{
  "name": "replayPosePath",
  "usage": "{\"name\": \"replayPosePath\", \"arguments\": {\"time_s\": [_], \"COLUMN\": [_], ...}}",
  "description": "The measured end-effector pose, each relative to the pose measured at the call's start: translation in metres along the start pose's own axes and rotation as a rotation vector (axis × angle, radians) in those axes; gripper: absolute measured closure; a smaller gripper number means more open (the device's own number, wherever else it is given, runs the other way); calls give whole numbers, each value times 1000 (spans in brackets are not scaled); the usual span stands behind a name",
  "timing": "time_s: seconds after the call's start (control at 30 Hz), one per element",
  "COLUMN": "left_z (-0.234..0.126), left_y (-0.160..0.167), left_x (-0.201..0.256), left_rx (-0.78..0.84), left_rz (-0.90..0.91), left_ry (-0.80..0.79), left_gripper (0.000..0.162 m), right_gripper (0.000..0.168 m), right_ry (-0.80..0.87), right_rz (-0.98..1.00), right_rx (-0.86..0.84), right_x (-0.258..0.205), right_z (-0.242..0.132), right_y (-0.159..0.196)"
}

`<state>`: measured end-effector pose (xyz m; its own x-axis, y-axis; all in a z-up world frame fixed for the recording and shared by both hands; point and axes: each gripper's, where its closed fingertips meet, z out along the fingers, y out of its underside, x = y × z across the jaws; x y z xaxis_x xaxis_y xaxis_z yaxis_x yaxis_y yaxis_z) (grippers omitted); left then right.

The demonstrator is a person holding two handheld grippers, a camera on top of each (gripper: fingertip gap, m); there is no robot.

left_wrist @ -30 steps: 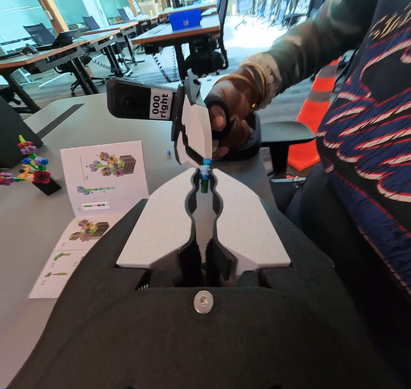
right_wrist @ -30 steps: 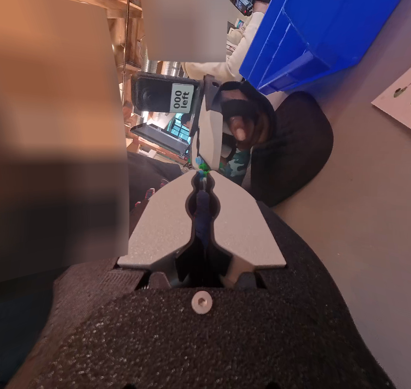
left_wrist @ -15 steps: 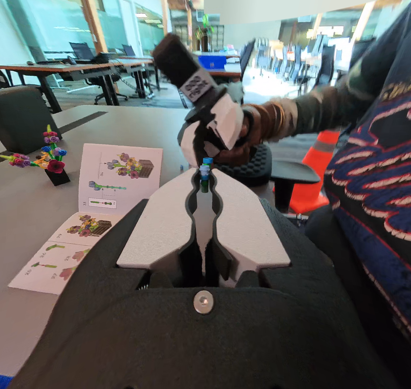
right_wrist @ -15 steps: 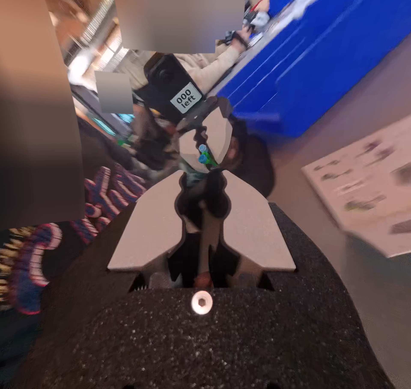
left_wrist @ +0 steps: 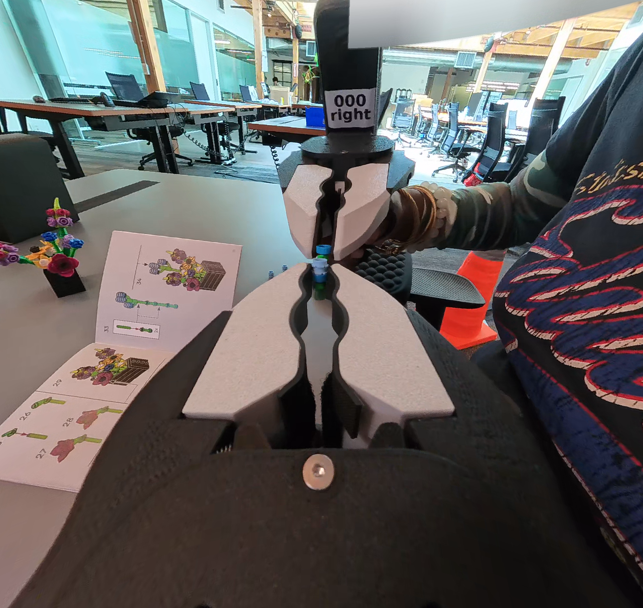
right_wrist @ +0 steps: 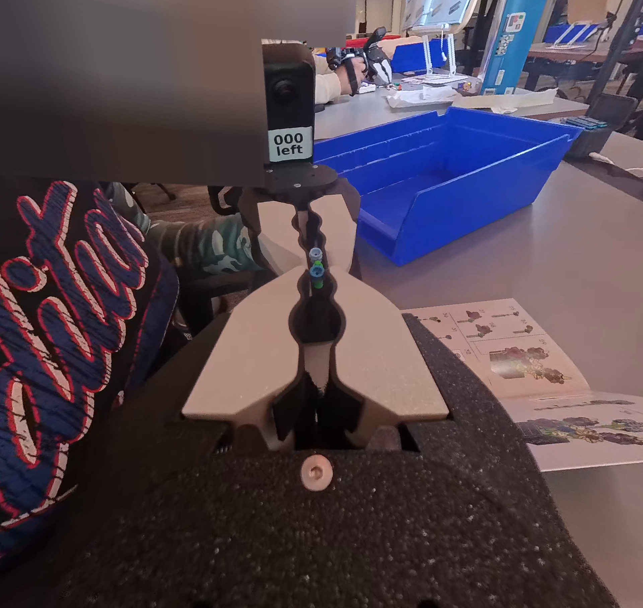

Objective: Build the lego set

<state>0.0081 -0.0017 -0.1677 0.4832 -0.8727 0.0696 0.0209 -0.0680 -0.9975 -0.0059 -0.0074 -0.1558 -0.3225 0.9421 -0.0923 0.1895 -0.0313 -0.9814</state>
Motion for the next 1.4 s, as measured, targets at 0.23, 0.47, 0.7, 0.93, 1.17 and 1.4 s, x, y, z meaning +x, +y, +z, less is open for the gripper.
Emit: {"name": "replayPosePath", "arguments": {"time_s": [0.23, 0.47, 0.7, 0.93, 1.17, 1.4], "left_z": [4, 4, 2, -3, -8, -2], "left_y": [5, 8, 9, 0, -6, 1], "left_x": [6, 3, -1, 0, 10, 14], "left_rx": [-56, -82, -68, 21, 64, -11], "left_rz": [2, 59, 27, -44, -180, -146], "left_ry": [51, 17, 16, 49, 208, 204], "left_gripper": [139, 154, 154, 154, 155, 154], "right_gripper": [161, 161, 159, 149, 151, 154], "right_ry": [-89, -97, -66, -38, -82, -136], "right_rz": [8, 24, 48, 71, -13, -35], "right_rx": [38, 31, 38, 79, 155, 61], "right_x": [-3, -1, 3, 9, -3, -7], "right_z": [-5, -1, 1, -7, -15, 2], "right_y": [1, 8, 9, 4, -8, -2]}}
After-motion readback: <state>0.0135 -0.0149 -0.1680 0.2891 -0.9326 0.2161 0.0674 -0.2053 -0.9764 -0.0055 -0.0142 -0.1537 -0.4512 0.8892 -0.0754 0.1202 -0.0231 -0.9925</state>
